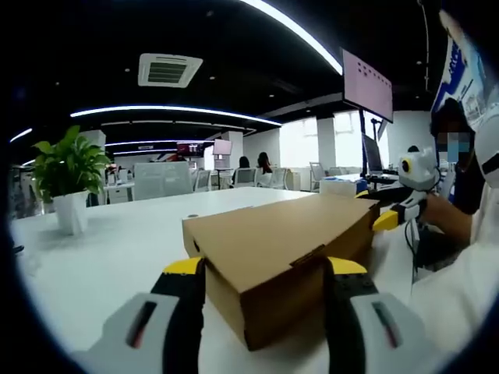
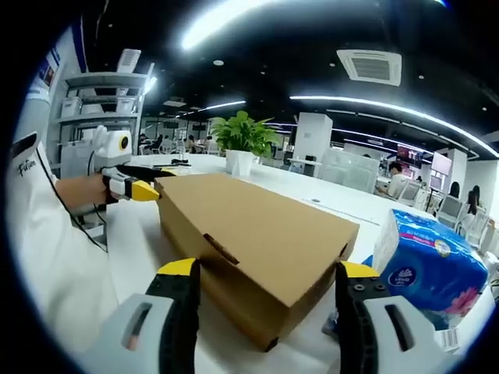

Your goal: Operate the shoe box by opening the lid, removing the specified soft item, and placing it in the target area until the item is outside and the box remains undamaged.

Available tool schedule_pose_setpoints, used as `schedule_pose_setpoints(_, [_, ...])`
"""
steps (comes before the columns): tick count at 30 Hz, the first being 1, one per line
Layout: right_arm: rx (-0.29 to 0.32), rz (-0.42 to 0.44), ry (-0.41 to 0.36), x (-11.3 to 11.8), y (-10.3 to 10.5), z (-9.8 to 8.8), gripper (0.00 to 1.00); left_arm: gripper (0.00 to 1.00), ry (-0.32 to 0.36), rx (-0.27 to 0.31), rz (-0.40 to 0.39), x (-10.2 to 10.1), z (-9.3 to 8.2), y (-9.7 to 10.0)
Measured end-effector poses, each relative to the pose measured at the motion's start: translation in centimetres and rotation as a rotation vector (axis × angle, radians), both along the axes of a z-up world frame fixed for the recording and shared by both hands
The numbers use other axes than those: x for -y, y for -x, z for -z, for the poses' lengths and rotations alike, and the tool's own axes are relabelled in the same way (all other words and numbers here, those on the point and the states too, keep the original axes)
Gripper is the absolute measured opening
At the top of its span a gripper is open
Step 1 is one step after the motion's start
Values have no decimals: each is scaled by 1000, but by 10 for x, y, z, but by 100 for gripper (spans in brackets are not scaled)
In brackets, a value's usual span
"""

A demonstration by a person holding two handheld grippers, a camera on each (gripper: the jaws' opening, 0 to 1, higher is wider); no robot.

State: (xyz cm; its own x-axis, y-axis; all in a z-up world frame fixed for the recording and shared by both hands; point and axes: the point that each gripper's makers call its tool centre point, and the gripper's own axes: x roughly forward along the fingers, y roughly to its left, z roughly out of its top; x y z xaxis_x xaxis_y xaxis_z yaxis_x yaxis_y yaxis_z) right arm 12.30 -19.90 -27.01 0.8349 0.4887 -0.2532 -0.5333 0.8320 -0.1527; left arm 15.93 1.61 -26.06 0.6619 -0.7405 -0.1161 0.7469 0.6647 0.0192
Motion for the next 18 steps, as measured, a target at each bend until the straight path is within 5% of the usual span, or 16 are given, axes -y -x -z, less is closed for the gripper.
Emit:
schedule_pose_setpoints(7, [-6, -9, -12, 0, 1, 0, 71, 61, -12, 6, 12, -3, 1, 2])
schedule_pose_setpoints(14, [-17, -27, 12, 2, 4, -1, 68, 59, 51, -31, 40, -8, -3, 1])
schedule_pose_setpoints(18, [-12, -48, 33, 3, 10, -2, 68, 58, 5, 67, 75, -17, -12, 12])
